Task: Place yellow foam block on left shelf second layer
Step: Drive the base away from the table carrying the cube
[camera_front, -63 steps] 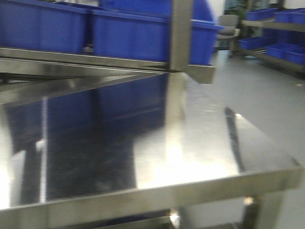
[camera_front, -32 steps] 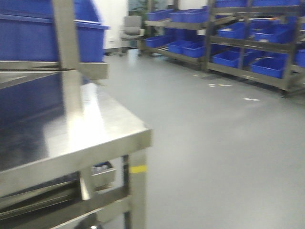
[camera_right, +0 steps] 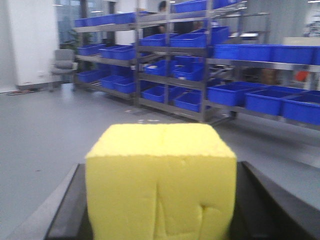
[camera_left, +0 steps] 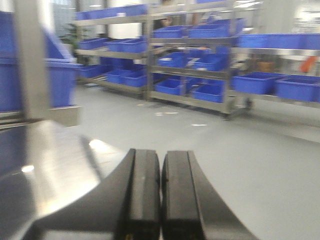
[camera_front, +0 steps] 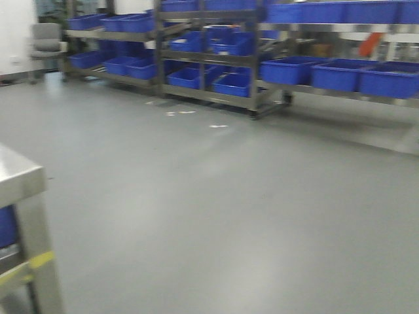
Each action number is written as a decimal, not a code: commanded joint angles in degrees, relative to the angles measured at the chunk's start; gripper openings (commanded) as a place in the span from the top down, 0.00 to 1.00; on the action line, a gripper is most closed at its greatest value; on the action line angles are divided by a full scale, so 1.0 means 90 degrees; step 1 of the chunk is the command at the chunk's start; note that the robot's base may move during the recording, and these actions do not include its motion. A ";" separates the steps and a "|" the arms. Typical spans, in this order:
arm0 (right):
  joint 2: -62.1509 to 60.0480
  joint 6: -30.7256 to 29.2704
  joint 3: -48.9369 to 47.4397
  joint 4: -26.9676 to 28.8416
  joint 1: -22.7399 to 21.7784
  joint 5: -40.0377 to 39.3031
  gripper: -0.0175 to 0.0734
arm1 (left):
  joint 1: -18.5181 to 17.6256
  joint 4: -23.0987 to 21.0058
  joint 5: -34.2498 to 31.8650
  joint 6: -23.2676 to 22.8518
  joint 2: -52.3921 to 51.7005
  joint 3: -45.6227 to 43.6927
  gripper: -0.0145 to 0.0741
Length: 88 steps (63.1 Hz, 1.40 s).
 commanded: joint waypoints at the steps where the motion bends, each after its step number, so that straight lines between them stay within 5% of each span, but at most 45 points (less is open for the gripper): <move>1: 0.0043 -0.0045 -0.0191 -0.0064 -0.0037 -0.0538 0.26 | 0.0012 -0.0036 -0.0522 -0.0021 -0.0130 0.0171 0.70; 88: 0.0027 -0.0045 -0.0191 -0.0064 -0.0037 -0.0538 0.26 | 0.0012 -0.0036 -0.0522 -0.0021 -0.0108 0.0171 0.70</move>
